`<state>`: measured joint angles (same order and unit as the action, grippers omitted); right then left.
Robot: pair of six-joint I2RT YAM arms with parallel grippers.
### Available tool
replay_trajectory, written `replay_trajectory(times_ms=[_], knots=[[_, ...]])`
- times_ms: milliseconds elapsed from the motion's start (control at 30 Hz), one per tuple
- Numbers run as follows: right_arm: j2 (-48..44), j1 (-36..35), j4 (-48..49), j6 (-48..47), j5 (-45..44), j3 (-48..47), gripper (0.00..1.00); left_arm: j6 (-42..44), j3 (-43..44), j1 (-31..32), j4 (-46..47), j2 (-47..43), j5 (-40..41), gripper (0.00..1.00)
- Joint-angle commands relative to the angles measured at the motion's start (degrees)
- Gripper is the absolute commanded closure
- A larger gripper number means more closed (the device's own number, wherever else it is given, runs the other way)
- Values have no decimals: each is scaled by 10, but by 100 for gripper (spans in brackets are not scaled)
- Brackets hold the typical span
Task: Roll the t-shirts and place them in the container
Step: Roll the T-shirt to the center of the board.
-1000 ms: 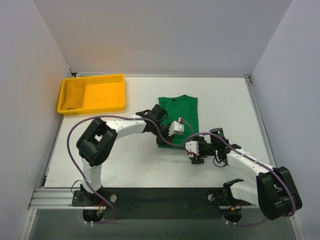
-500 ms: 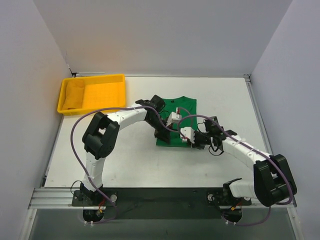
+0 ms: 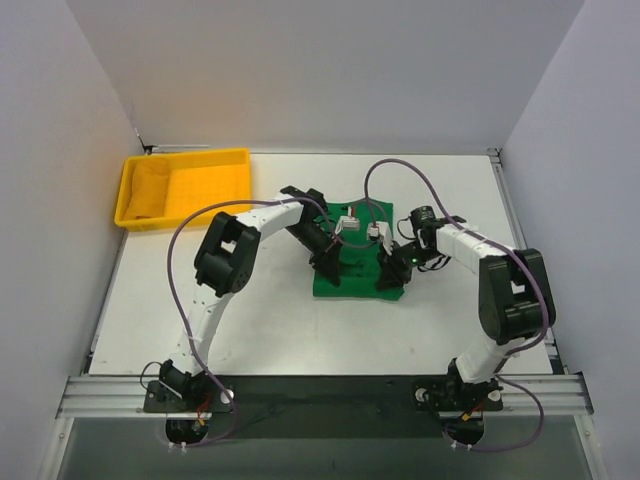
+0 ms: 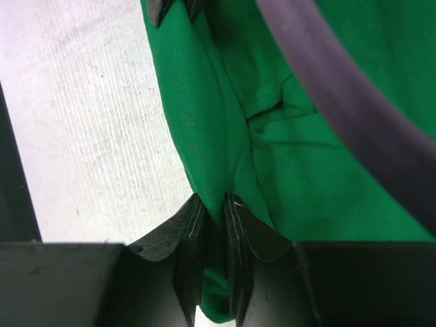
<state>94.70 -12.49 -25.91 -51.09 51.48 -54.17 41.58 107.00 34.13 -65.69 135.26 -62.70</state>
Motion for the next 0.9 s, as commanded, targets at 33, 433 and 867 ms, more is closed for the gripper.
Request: replay_trajectory(times_ms=[33, 433, 867], knots=[[79, 26, -115, 13, 26, -77, 84, -15, 60, -27, -73, 39, -38, 100], [239, 28, -251, 12, 9, -247, 84, -219, 37, -56, 120, 30, 49, 67], [320, 12, -291, 110, -49, -349, 84, -247, -138, -68, 314, -253, 268, 47]])
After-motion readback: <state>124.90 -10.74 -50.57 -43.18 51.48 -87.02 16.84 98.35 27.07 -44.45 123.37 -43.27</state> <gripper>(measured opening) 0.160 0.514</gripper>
